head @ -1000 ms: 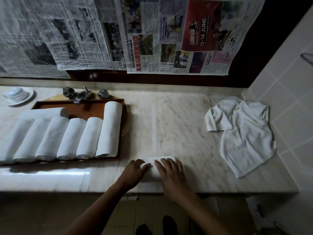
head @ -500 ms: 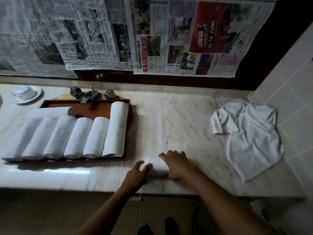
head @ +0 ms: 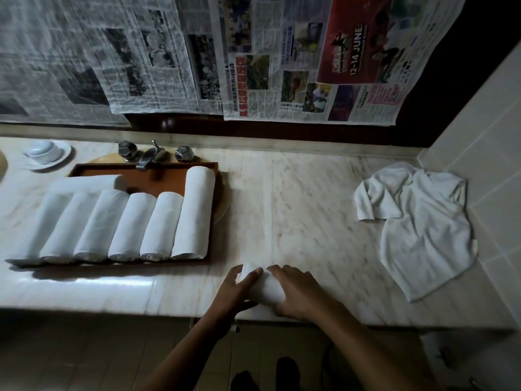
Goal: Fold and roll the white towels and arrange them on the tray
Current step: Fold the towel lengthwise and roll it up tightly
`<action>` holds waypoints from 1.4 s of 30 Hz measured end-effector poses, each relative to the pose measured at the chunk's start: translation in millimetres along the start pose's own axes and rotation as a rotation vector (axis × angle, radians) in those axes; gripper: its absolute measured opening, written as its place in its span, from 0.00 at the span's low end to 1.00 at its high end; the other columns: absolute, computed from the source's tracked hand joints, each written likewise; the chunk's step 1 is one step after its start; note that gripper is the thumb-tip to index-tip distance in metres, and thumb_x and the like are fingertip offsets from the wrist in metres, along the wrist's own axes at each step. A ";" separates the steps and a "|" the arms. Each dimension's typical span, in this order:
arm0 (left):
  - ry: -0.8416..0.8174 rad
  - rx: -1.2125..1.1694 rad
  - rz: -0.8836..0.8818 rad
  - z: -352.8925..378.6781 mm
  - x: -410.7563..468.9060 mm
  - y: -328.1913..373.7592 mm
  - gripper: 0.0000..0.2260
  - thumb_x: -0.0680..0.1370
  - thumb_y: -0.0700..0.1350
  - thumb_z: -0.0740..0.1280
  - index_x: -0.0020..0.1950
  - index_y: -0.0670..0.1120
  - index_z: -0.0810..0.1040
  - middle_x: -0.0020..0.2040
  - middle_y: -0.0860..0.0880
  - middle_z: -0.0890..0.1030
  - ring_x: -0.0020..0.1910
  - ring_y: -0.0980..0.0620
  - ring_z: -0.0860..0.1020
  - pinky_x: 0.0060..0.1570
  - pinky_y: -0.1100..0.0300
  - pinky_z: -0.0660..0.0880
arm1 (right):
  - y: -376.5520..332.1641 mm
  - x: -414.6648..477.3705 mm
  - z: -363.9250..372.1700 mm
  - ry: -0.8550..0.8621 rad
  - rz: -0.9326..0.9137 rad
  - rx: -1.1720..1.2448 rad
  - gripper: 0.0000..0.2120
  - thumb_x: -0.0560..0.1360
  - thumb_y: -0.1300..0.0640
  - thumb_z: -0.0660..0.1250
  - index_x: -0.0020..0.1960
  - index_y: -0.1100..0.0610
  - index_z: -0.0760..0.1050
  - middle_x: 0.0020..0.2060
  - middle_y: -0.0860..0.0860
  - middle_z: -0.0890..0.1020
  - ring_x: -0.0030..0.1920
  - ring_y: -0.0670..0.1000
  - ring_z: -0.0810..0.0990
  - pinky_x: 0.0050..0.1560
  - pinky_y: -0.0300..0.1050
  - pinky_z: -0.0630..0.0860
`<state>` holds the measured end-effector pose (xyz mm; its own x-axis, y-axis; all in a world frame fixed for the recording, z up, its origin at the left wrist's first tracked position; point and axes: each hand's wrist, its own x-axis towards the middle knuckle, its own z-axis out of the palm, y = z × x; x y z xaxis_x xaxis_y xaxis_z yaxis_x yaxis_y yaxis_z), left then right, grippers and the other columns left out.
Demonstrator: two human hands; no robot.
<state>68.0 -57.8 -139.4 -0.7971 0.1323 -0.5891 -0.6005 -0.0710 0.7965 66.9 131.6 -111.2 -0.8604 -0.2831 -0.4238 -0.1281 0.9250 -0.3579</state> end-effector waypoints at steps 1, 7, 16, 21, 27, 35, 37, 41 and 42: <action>0.008 -0.004 0.009 2.3 -1.0 4.2 0.28 0.69 0.63 0.78 0.64 0.53 0.77 0.61 0.47 0.81 0.59 0.47 0.82 0.48 0.51 0.84 | -0.9 -2.3 1.1 0.024 -0.007 -0.003 0.43 0.70 0.46 0.74 0.79 0.45 0.56 0.70 0.50 0.71 0.69 0.54 0.71 0.67 0.54 0.67; 0.060 0.043 0.144 14.3 -2.8 34.8 0.22 0.70 0.58 0.79 0.56 0.46 0.79 0.54 0.43 0.83 0.51 0.46 0.85 0.45 0.46 0.85 | 9.7 -16.5 -13.0 0.142 0.017 0.331 0.45 0.64 0.25 0.71 0.76 0.38 0.62 0.68 0.39 0.71 0.67 0.43 0.70 0.65 0.46 0.70; 0.002 0.020 0.354 32.6 -6.8 83.2 0.21 0.71 0.59 0.76 0.54 0.44 0.79 0.53 0.40 0.81 0.52 0.45 0.81 0.48 0.47 0.79 | 55.7 -24.1 -47.7 -0.100 0.378 1.530 0.40 0.67 0.25 0.69 0.68 0.51 0.77 0.62 0.55 0.83 0.63 0.59 0.82 0.65 0.64 0.77; 0.055 -0.004 0.426 35.4 -10.1 97.2 0.19 0.69 0.58 0.75 0.51 0.47 0.81 0.51 0.43 0.82 0.51 0.50 0.81 0.53 0.48 0.77 | 57.1 -16.1 -69.1 -0.147 0.197 1.608 0.32 0.71 0.37 0.73 0.67 0.58 0.78 0.61 0.59 0.84 0.61 0.59 0.83 0.63 0.57 0.77; 0.265 -0.131 0.464 19.3 -16.4 108.3 0.17 0.65 0.60 0.75 0.49 0.54 0.84 0.51 0.51 0.85 0.55 0.51 0.81 0.58 0.47 0.76 | 42.4 18.9 -93.3 -0.117 -0.064 1.402 0.40 0.58 0.40 0.85 0.61 0.62 0.80 0.57 0.61 0.84 0.56 0.59 0.82 0.53 0.52 0.75; 0.403 -0.158 0.478 -35.2 -16.3 127.8 0.16 0.69 0.52 0.73 0.56 0.55 0.86 0.53 0.51 0.86 0.56 0.42 0.82 0.51 0.34 0.80 | -21.8 60.0 -132.1 -0.131 -0.282 0.822 0.18 0.73 0.40 0.72 0.59 0.45 0.79 0.50 0.42 0.84 0.52 0.43 0.82 0.52 0.42 0.80; 0.389 -0.161 0.515 -57.6 -14.6 137.6 0.14 0.68 0.50 0.74 0.53 0.51 0.86 0.54 0.47 0.86 0.58 0.43 0.82 0.56 0.40 0.80 | -47.5 74.4 -139.9 -0.150 -0.338 0.604 0.23 0.71 0.34 0.74 0.62 0.38 0.75 0.55 0.38 0.82 0.55 0.41 0.81 0.55 0.43 0.81; 0.381 -0.193 0.562 -108.0 -7.0 162.1 0.12 0.70 0.44 0.73 0.53 0.45 0.85 0.53 0.40 0.85 0.55 0.45 0.83 0.57 0.46 0.78 | -105.3 105.9 -149.2 -0.136 -0.394 0.453 0.39 0.65 0.32 0.79 0.71 0.33 0.68 0.64 0.32 0.75 0.61 0.31 0.75 0.63 0.38 0.76; 0.380 -0.202 0.569 -121.1 -4.0 168.7 0.13 0.70 0.44 0.74 0.54 0.45 0.85 0.53 0.40 0.85 0.56 0.43 0.83 0.58 0.45 0.78 | -118.9 114.3 -151.0 -0.120 -0.411 0.437 0.41 0.64 0.31 0.79 0.73 0.33 0.66 0.66 0.33 0.74 0.64 0.32 0.74 0.65 0.40 0.75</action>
<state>-37.8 -190.0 -19.1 -0.9352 -0.3313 -0.1254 -0.0552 -0.2135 0.9754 -90.7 27.6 8.5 -0.7186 -0.6447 -0.2607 -0.2011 0.5515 -0.8096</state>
